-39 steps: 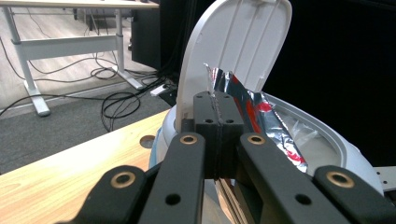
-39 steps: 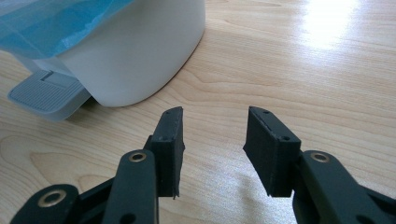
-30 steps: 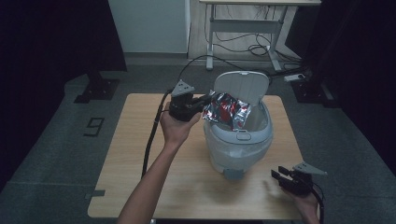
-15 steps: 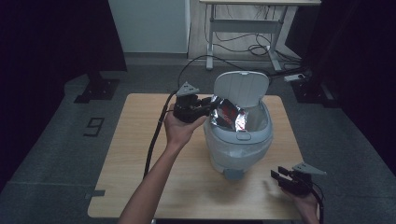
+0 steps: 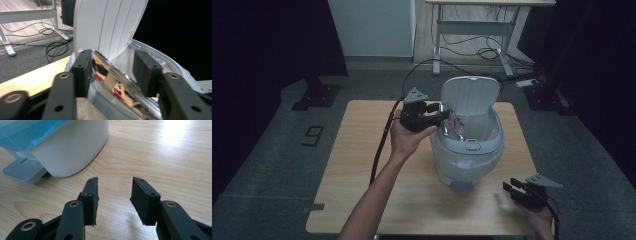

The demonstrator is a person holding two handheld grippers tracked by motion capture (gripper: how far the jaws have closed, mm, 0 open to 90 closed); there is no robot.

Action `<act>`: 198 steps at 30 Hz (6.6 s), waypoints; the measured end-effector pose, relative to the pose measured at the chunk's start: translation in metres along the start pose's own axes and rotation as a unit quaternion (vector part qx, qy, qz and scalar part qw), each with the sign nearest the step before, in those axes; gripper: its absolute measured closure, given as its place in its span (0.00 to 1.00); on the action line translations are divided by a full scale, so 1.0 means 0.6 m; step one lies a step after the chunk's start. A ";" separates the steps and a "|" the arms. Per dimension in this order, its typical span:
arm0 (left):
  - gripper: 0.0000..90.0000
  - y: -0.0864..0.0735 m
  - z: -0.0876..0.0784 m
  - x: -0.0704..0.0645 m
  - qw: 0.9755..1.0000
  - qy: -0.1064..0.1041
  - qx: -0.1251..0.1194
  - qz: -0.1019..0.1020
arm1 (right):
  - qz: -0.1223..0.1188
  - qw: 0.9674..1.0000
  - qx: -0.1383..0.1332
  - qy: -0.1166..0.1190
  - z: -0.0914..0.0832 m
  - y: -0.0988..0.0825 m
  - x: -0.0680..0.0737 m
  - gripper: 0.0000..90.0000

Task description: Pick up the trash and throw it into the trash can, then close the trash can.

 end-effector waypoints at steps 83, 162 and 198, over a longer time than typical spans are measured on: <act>0.38 -0.343 -0.121 0.046 0.996 0.059 0.070 0.007 | 0.003 0.997 -0.061 0.037 -0.053 0.104 0.026 0.44; 0.38 -0.380 -0.118 0.076 0.994 0.048 0.092 -0.038 | -0.054 0.991 -0.105 0.069 -0.048 0.453 0.068 0.44; 0.38 -0.383 -0.124 0.082 0.994 0.042 0.090 -0.053 | -0.078 0.984 -0.132 0.091 -0.053 0.528 0.094 0.40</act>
Point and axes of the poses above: each handheld gripper's, and its own axes: z roughly forward along the jaws, y roughly out of its top, x roughly to its left, the point moved 8 cm from there along z, roughly forward along the jaws, and after that the axes turned 5 degrees about x, right-handed, at the moved point
